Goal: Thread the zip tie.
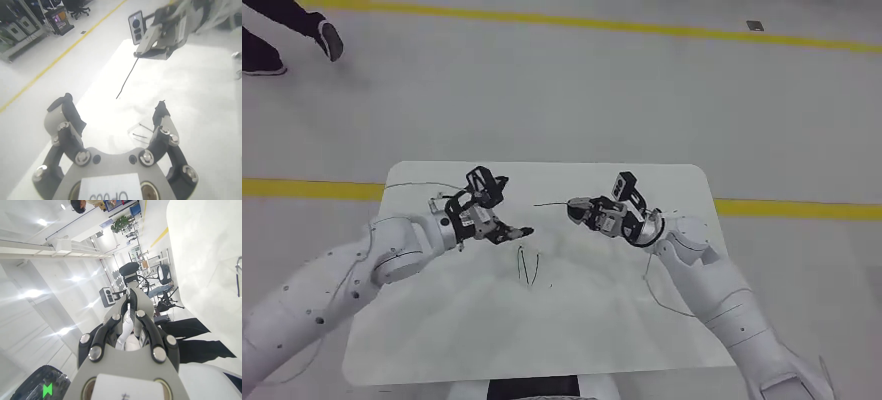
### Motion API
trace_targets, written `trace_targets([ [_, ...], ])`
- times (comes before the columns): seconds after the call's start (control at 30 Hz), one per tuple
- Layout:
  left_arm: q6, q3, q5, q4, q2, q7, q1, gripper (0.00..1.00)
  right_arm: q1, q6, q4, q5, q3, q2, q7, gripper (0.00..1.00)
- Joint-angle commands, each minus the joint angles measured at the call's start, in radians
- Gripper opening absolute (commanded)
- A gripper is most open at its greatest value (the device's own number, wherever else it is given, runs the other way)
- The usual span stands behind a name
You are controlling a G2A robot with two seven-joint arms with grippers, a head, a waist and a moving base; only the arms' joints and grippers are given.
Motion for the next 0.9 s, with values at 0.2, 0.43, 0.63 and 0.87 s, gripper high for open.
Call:
trace_targets([
  [0.2,0.0,0.159,-0.392,-0.035,0.088,0.145,-0.084,1.0,-0.01,-0.007,0.023,-0.019,0.048,0.007,0.063,0.0],
  [0.43,0.0,0.298,-0.516,-0.026,0.136,0.223,-0.173,1.0,-0.017,0.004,0.022,-0.033,0.065,0.006,0.072,0.0],
  [0.63,0.0,0.37,-0.633,-0.006,0.158,0.313,-0.237,1.0,-0.026,0.013,0.011,-0.034,0.067,0.001,0.071,0.0],
  [0.87,0.0,0.377,-0.735,0.014,0.161,0.295,-0.252,1.0,-0.037,0.017,-0.002,-0.031,0.064,-0.005,0.072,0.0],
])
